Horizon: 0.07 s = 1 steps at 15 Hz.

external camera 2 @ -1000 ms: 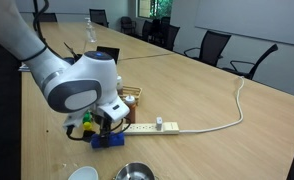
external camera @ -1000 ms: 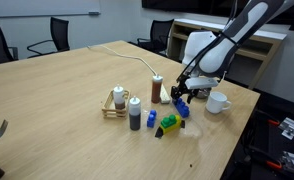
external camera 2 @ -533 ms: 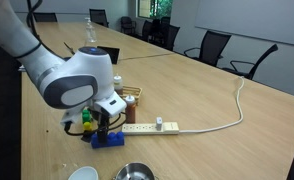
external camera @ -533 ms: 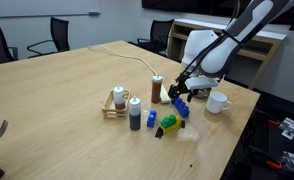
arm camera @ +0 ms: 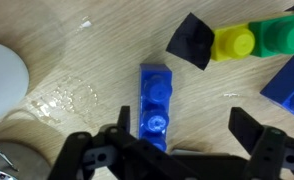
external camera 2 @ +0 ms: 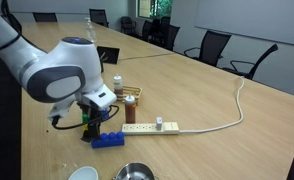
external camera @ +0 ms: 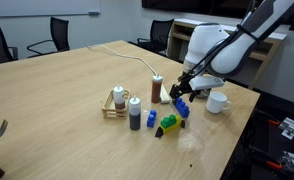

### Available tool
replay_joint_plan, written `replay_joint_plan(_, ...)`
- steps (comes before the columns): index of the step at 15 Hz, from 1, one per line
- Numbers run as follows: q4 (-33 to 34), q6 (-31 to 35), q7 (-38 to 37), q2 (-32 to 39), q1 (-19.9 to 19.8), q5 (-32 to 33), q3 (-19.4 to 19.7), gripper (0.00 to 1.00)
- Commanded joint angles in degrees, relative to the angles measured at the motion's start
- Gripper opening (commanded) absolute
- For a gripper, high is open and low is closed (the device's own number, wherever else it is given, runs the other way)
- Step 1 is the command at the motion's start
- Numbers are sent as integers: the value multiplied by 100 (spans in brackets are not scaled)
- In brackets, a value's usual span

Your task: Move the larger blue toy slightly to the right

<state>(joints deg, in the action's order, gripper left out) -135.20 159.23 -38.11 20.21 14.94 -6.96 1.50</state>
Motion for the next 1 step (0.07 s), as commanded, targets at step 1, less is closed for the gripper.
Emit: replay_joint_plan(1,4,-11,-11,-2,-34,23,-27,100)
